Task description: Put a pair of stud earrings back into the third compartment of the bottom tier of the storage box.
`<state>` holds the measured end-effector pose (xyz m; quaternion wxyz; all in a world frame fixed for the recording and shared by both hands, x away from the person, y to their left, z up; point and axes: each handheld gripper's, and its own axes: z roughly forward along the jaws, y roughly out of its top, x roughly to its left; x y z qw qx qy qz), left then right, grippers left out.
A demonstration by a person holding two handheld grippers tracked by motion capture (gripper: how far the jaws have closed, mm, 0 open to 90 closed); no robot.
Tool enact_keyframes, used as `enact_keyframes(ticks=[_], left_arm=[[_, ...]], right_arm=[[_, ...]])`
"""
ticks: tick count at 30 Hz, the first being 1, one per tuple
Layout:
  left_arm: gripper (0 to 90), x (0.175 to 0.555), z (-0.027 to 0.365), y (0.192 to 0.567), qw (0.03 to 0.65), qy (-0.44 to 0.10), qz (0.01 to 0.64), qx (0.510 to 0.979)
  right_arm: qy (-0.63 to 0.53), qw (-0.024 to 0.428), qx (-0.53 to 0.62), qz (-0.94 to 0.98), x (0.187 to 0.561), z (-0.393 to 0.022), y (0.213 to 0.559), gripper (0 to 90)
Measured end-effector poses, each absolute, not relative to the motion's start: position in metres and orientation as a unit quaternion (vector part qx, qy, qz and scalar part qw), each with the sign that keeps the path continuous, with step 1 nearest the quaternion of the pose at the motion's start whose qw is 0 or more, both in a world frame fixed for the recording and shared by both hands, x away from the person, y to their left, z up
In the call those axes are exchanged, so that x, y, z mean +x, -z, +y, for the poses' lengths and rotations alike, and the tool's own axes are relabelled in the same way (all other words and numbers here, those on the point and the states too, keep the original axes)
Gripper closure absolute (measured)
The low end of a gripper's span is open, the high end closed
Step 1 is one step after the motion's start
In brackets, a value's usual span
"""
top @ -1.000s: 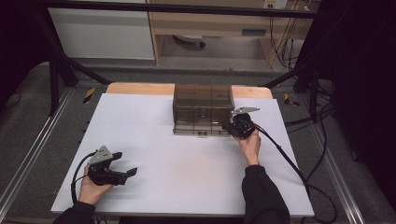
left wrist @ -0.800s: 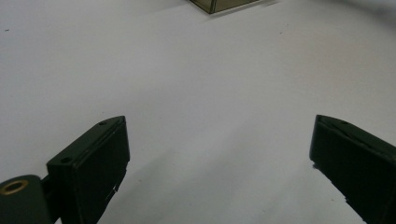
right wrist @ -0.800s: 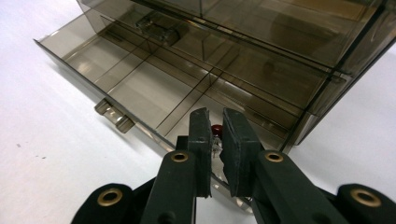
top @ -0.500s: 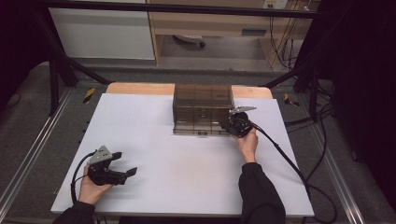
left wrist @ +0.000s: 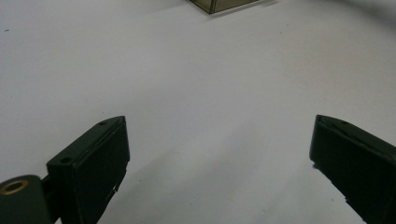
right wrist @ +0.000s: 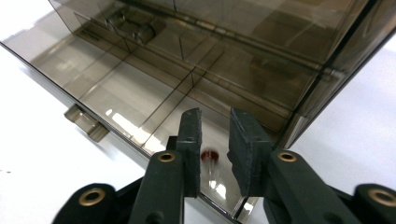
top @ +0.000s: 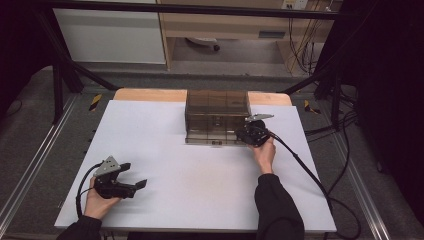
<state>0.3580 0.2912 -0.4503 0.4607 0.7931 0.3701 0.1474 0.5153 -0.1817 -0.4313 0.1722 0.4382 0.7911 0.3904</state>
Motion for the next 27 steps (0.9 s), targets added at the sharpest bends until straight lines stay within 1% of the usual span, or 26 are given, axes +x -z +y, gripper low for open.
enact_keyframes(ticks=[3, 4, 6, 8, 14, 17, 18, 21, 27], left_arm=[[4.6, 0.358, 0.291, 0.45, 0.46, -0.147, 0.37, 0.793], [4.6, 0.358, 0.291, 0.45, 0.46, -0.147, 0.371, 0.793], [4.6, 0.358, 0.291, 0.45, 0.46, -0.148, 0.37, 0.794], [4.6, 0.358, 0.291, 0.45, 0.46, -0.148, 0.37, 0.794], [4.5, 0.358, 0.29, 0.451, 0.458, -0.147, 0.369, 0.795], [4.6, 0.358, 0.29, 0.45, 0.459, -0.148, 0.369, 0.795], [4.6, 0.358, 0.29, 0.45, 0.459, -0.148, 0.369, 0.795], [4.5, 0.358, 0.29, 0.45, 0.458, -0.148, 0.369, 0.795], [4.6, 0.358, 0.29, 0.45, 0.459, -0.148, 0.368, 0.795]], right_arm=[[-0.401, 0.174, 0.435, 0.788, 0.511, -0.182, 0.425, 68.9], [-0.403, 0.174, 0.433, 0.787, 0.51, -0.183, 0.423, 66.2], [-0.407, 0.179, 0.432, 0.785, 0.506, -0.183, 0.419, 57.1], [-0.413, 0.173, 0.434, 0.782, 0.502, -0.183, 0.416, 52.8], [-0.426, 0.166, 0.429, 0.779, 0.489, -0.184, 0.409, 32.4], [-0.426, 0.163, 0.423, 0.783, 0.481, -0.184, 0.407, 25.6], [-0.426, 0.164, 0.42, 0.784, 0.478, -0.183, 0.406, 21.2], [-0.431, 0.158, 0.421, 0.783, 0.471, -0.184, 0.407, 12.4], [-0.445, 0.154, 0.42, 0.776, 0.456, -0.188, 0.406, 5.5]])
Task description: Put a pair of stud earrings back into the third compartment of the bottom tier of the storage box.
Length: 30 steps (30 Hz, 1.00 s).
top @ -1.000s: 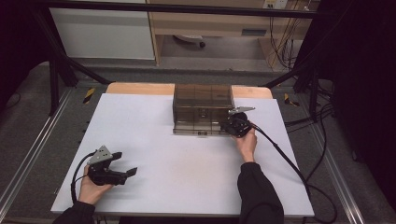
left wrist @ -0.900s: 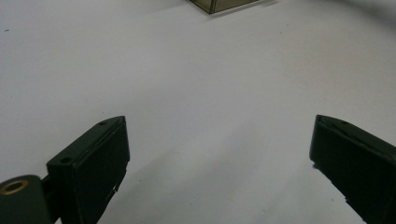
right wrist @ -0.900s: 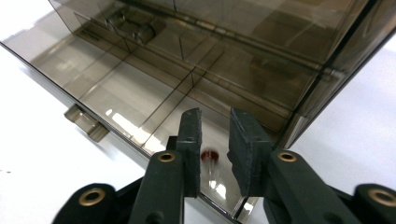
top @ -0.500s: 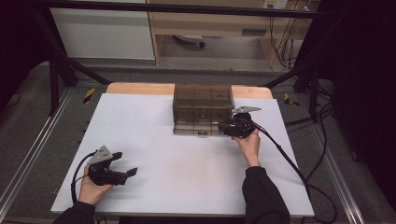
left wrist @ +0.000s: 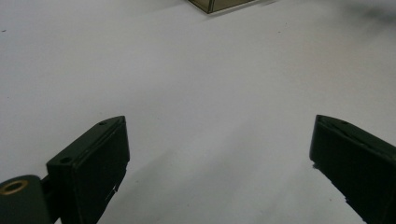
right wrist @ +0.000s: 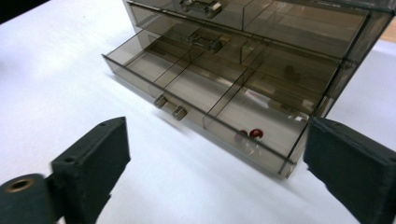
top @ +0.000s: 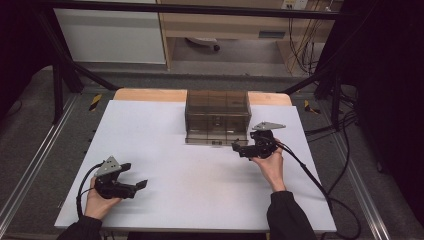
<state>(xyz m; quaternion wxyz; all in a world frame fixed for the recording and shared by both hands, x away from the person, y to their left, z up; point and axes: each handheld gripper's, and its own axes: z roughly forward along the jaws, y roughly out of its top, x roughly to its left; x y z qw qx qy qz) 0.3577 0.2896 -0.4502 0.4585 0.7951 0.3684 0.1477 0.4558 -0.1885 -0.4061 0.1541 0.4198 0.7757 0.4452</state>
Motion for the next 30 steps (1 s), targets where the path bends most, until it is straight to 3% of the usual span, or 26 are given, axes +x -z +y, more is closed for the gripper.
enact_keyframes(ticks=[6, 30], left_arm=[[4.5, 0.357, 0.289, 0.45, 0.458, -0.148, 0.368, 0.795], [4.5, 0.357, 0.288, 0.45, 0.458, -0.146, 0.367, 0.797]], right_arm=[[-0.45, 0.145, 0.417, 0.777, 0.442, -0.196, 0.404, 1.6], [-0.463, 0.122, 0.403, 0.78, 0.387, -0.234, 0.435, 0.7]])
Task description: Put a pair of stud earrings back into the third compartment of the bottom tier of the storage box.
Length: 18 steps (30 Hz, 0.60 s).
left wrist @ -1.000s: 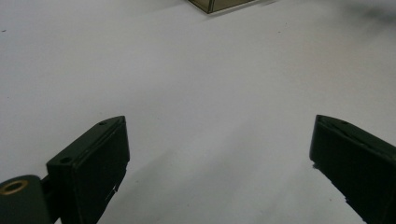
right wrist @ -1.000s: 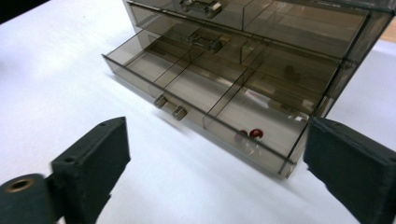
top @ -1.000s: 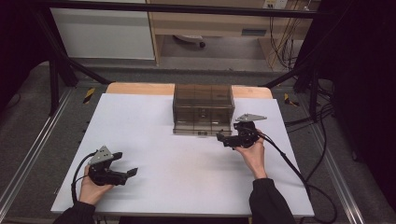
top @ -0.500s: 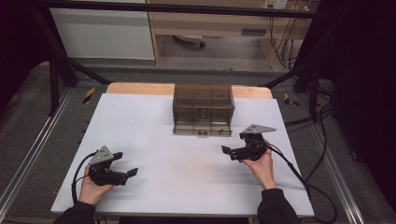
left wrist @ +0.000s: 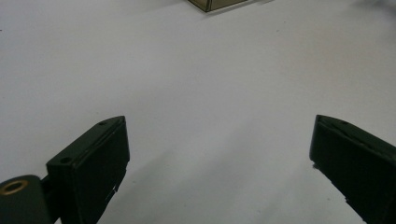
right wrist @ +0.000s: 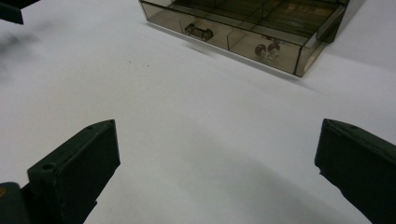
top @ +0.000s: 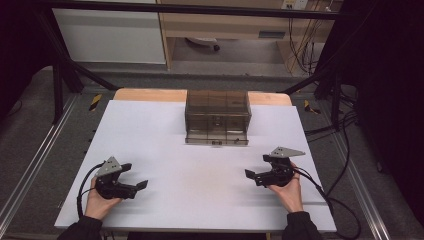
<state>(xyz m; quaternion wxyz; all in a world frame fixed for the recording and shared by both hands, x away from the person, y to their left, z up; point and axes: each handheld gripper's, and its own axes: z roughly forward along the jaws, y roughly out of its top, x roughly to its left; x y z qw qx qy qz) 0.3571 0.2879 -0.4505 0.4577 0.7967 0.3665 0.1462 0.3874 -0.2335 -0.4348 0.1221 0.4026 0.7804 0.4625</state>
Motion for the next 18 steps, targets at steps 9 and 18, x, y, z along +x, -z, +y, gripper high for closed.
enact_keyframes(ticks=[9, 18], left_arm=[[4.5, 0.357, 0.287, 0.451, 0.457, -0.145, 0.366, 0.798], [4.5, 0.356, 0.287, 0.45, 0.457, -0.145, 0.364, 0.798]], right_arm=[[-0.472, 0.115, 0.411, 0.771, 0.375, -0.259, 0.446, 0.7], [-0.473, 0.109, 0.418, 0.768, 0.365, -0.279, 0.453, 0.7]])
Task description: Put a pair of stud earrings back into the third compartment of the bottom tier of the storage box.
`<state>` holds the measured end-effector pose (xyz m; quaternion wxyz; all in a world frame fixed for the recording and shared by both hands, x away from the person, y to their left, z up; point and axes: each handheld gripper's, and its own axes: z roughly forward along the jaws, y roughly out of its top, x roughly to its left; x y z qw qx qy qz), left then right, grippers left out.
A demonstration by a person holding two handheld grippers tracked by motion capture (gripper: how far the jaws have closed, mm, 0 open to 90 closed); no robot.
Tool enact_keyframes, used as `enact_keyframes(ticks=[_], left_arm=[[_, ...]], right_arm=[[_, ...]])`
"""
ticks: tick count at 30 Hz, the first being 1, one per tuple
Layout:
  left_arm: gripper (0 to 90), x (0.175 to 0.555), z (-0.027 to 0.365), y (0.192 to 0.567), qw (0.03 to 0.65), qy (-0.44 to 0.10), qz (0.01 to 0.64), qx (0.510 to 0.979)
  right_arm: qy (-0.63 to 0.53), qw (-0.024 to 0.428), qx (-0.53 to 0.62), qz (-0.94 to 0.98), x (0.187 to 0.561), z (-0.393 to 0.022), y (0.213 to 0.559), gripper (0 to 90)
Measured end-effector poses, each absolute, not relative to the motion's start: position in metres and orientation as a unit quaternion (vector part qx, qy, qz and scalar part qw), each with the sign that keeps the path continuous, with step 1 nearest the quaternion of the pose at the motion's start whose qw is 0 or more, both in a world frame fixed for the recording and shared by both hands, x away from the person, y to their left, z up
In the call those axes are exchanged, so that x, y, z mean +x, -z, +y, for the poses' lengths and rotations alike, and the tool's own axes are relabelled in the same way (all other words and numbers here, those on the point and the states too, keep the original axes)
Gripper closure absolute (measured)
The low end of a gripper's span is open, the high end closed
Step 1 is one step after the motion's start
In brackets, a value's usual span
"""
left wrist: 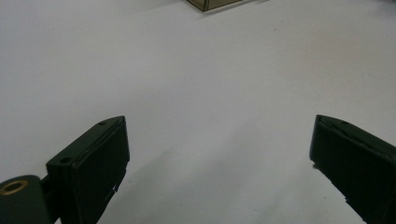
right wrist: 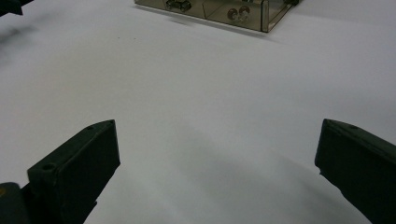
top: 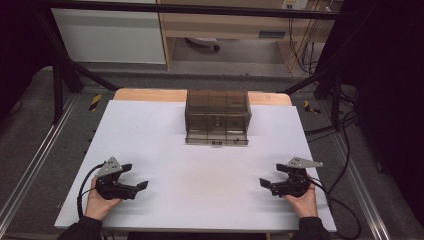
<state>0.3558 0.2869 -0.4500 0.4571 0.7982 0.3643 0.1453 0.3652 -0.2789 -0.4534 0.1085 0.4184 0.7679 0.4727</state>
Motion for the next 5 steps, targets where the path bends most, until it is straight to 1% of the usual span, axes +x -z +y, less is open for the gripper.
enact_keyframes(ticks=[5], left_arm=[[4.5, 0.3556, 0.2867, 0.4499, 0.457, -0.145, 0.365, 0.798]], right_arm=[[-0.472, 0.106, 0.416, 0.77, 0.3631, -0.282, 0.4558, 0.6]])
